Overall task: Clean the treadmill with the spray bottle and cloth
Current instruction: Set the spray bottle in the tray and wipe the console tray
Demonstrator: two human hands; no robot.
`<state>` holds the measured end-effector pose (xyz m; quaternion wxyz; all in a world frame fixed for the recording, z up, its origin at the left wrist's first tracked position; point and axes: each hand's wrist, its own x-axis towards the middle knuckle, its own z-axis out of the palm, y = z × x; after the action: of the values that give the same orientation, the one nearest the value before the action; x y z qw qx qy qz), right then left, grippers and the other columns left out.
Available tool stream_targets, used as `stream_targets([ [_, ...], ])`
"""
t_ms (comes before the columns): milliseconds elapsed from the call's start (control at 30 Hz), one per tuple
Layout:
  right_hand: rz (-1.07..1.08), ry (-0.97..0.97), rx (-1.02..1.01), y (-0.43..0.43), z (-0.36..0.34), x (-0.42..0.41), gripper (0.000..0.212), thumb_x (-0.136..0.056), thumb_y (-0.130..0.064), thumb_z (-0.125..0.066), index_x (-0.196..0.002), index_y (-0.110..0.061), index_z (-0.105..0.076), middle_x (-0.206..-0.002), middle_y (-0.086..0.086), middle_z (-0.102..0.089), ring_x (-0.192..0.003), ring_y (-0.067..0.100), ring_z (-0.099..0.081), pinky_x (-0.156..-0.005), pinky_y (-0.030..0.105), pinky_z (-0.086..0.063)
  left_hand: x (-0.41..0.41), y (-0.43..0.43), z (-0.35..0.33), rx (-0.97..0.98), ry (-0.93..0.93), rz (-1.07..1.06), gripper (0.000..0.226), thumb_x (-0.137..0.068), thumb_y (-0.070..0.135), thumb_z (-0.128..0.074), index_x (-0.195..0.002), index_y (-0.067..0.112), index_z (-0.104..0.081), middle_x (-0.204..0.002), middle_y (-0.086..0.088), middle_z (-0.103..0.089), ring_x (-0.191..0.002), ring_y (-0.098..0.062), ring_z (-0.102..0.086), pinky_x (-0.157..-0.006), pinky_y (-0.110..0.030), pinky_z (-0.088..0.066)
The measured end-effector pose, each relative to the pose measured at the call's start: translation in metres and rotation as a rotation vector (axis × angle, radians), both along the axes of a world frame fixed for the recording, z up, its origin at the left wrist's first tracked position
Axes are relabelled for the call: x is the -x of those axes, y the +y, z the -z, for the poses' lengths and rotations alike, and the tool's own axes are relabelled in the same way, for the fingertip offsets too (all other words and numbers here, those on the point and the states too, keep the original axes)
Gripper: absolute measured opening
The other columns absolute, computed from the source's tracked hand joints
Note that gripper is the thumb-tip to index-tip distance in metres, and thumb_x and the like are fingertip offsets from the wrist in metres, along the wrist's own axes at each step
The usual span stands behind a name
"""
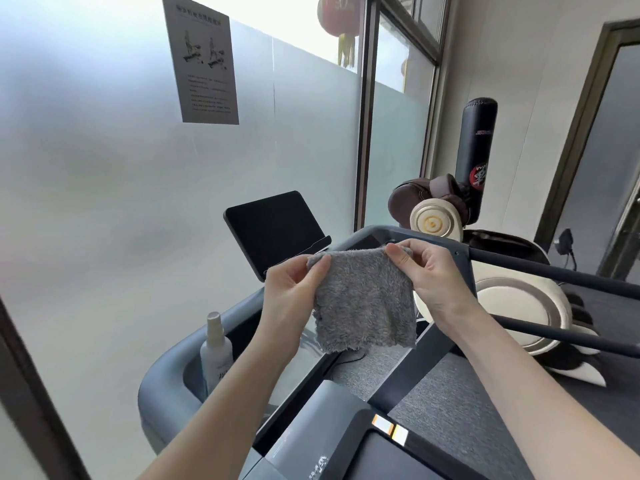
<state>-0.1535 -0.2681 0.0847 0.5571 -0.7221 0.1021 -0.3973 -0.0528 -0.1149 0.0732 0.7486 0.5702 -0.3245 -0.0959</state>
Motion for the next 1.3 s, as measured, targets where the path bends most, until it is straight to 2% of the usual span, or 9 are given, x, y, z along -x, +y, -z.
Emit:
stream_targets([
  [167, 0.011, -0.007, -0.093, 0.002, 0.009, -0.012, 0.028, -0.09, -0.034, -0.057, -0.089, -0.007, -0.067, -0.077, -0.002, -0.065, -0.075, 0.006, -0.057, -0.07, 0.019, -0.045, 0.008, -0.007, -0.003, -0.149, -0.495, -0.334, 0.018, -0.099, 0.024, -0.05, -0.089, 0.014, -0.061, -0.074, 0.015, -0.061, -0.072, 0.007, -0.056, -0.066, -0.008, -0.039],
  [300, -0.215, -0.004, -0.416, 0.011, 0.027, -0.016, 0.046, -0.091, -0.041, -0.049, -0.112, -0.002, -0.062, -0.105, 0.012, -0.069, -0.097, 0.02, -0.065, -0.087, 0.03, -0.048, 0.003, -0.01, 0.0, -0.13, -0.527, -0.343, 0.017, -0.099, 0.021, -0.049, -0.093, 0.011, -0.061, -0.077, 0.019, -0.06, -0.077, 0.011, -0.055, -0.067, -0.006, -0.038],
  [433, -0.323, 0.016, -0.579, 0.018, 0.047, -0.016, 0.038, -0.095, -0.03, -0.048, -0.114, 0.0, -0.06, -0.121, 0.016, -0.064, -0.111, 0.023, -0.061, -0.098, 0.034, -0.045, -0.005, -0.008, 0.004, -0.108, -0.457, -0.274, 0.015, -0.097, 0.021, -0.054, -0.09, 0.015, -0.066, -0.076, 0.015, -0.063, -0.076, 0.003, -0.057, -0.068, -0.013, -0.042],
  [600, -0.048, 0.052, -0.381, 0.025, 0.048, -0.024, 0.032, -0.097, -0.043, -0.043, -0.11, -0.019, -0.06, -0.108, 0.001, -0.066, -0.103, 0.016, -0.062, -0.09, 0.039, -0.051, -0.006, -0.005, 0.014, -0.054, -0.031, -0.195, 0.025, -0.091, 0.033, -0.062, -0.084, 0.01, -0.069, -0.074, 0.004, -0.063, -0.075, -0.008, -0.059, -0.07, -0.03, -0.049],
  [767, 0.175, -0.06, 0.003, 0.032, 0.03, -0.027, 0.033, -0.099, -0.036, -0.042, -0.083, -0.009, -0.052, -0.069, 0.004, -0.047, -0.065, 0.009, -0.043, -0.063, 0.025, -0.038, 0.004, -0.013, 0.028, -0.065, 0.428, -0.113, 0.033, -0.088, 0.037, -0.066, -0.084, 0.004, -0.068, -0.078, -0.007, -0.065, -0.075, -0.021, -0.059, -0.067, -0.032, -0.047],
  [900, 0.203, -0.013, 0.111, 0.031, 0.024, -0.028, 0.034, -0.099, -0.036, -0.042, -0.077, -0.011, -0.049, -0.061, -0.002, -0.041, -0.053, 0.005, -0.036, -0.053, 0.022, -0.031, 0.016, -0.023, 0.029, -0.176, 0.114, -0.364, 0.03, -0.099, 0.04, -0.043, -0.102, 0.015, -0.06, -0.093, 0.008, -0.063, -0.093, -0.013, -0.056, -0.084, -0.033, -0.042],
  [1033, 0.239, 0.034, 0.208, 0.024, 0.024, -0.024, 0.036, -0.1, -0.031, -0.042, -0.068, -0.014, -0.044, -0.057, -0.002, -0.038, -0.05, 0.004, -0.034, -0.052, 0.021, -0.03, 0.018, -0.017, 0.029, -0.156, -0.14, -0.488, 0.032, -0.101, 0.037, -0.039, -0.089, 0.01, -0.052, -0.072, 0.005, -0.058, -0.067, -0.007, -0.051, -0.066, -0.028, -0.037],
  [1200, 0.257, 0.111, 0.255, 0.009, 0.03, -0.029, 0.039, -0.099, -0.028, -0.044, -0.066, -0.008, -0.045, -0.058, 0.0, -0.041, -0.057, 0.013, -0.037, -0.053, 0.021, -0.029, 0.011, -0.012, 0.033, -0.18, -0.232, -0.514, 0.034, -0.096, 0.031, -0.054, -0.069, 0.012, -0.048, -0.057, 0.008, -0.048, -0.055, -0.007, -0.041, -0.057, -0.024, -0.034],
  [1300, 0.174, 0.17, 0.158, 0.002, 0.033, -0.038, 0.043, -0.098, -0.034, -0.046, -0.077, 0.003, -0.053, -0.066, 0.006, -0.046, -0.064, 0.016, -0.042, -0.059, 0.029, -0.033, 0.001, -0.007, 0.035, -0.229, -0.212, -0.478, 0.019, -0.09, 0.035, -0.062, -0.076, 0.025, -0.055, -0.064, 0.005, -0.063, -0.064, -0.011, -0.059, -0.064, -0.034, -0.048],
])
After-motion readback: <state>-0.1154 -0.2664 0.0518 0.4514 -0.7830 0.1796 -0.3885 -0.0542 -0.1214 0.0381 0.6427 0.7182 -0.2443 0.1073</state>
